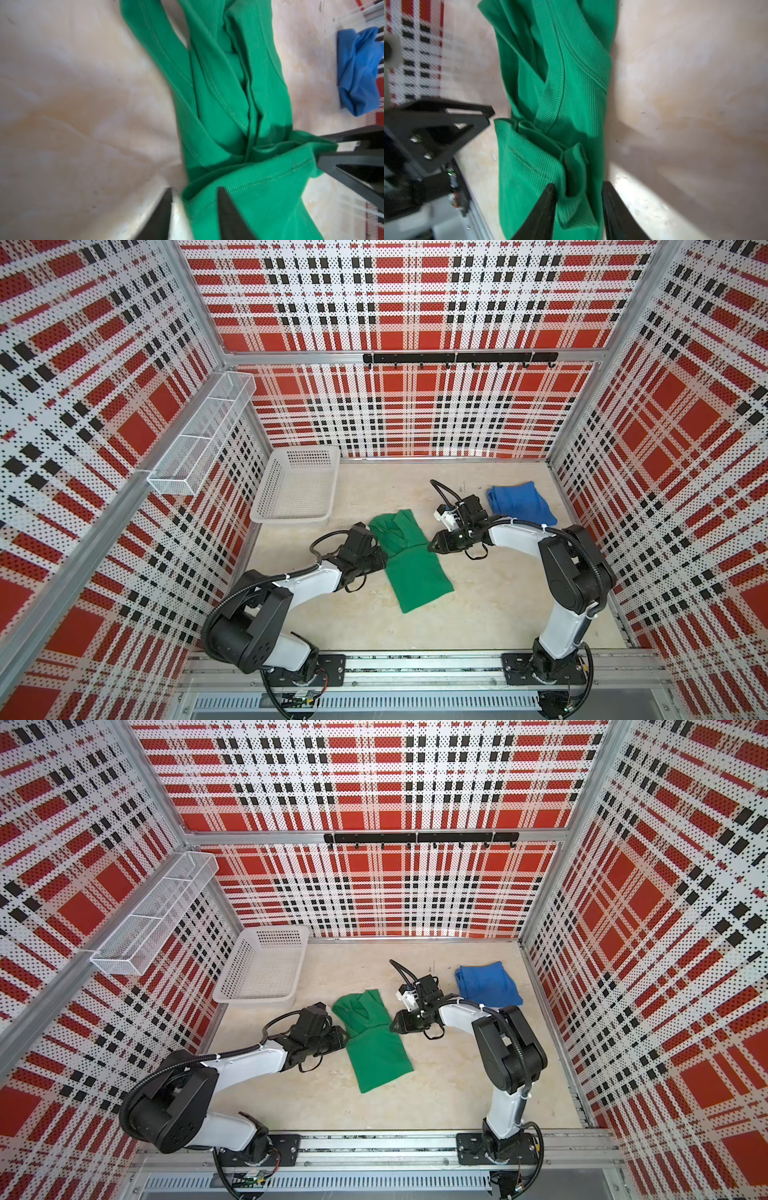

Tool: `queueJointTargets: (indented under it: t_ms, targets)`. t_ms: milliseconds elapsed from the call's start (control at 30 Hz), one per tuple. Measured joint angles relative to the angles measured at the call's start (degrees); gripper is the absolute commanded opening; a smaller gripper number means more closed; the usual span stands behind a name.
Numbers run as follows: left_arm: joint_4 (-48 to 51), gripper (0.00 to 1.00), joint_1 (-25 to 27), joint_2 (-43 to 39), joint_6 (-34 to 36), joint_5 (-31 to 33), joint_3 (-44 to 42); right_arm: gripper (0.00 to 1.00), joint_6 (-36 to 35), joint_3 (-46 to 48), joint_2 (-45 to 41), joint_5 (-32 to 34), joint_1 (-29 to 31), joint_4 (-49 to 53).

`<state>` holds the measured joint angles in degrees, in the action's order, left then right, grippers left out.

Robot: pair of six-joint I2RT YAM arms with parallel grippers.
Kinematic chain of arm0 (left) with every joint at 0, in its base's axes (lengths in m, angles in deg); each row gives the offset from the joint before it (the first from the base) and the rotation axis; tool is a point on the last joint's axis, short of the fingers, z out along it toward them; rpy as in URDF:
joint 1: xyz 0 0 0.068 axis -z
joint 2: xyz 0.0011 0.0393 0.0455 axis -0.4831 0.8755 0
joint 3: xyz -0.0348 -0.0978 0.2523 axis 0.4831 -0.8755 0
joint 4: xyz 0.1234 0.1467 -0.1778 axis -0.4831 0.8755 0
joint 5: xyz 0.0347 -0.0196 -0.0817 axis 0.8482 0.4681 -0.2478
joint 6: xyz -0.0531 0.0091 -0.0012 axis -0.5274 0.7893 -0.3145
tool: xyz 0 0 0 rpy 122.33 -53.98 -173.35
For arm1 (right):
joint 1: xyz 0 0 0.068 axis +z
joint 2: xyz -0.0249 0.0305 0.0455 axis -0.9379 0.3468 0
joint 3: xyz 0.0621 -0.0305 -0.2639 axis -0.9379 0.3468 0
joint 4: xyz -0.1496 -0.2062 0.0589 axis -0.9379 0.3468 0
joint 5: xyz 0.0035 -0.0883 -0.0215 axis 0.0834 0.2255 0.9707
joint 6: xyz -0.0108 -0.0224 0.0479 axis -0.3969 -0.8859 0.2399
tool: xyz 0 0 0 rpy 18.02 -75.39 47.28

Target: Fold and stack the tank tops

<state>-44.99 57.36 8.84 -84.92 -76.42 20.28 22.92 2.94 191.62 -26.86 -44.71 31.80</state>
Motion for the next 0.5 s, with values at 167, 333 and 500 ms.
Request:
queueJointTargets:
  t_ms: [167, 333, 500]
  targets:
    - [2.6, 0.5, 1.14, -6.43, -0.17, 2.75, 3.56, 0.45, 0.31, 0.96, -8.76, 5.92, -0.2, 3.21]
    - [-1.25, 0.49, 7.82, -5.38, -4.04, 3.43, 3.98, 0.28, 5.53, 8.31, -19.41, 7.19, 4.33, 1.36]
    - [-8.2, 0.48, 12.22, 4.46, -7.76, 2.62, 4.37, 0.24, 15.54, 21.86, -21.53, 4.96, 8.02, -6.84]
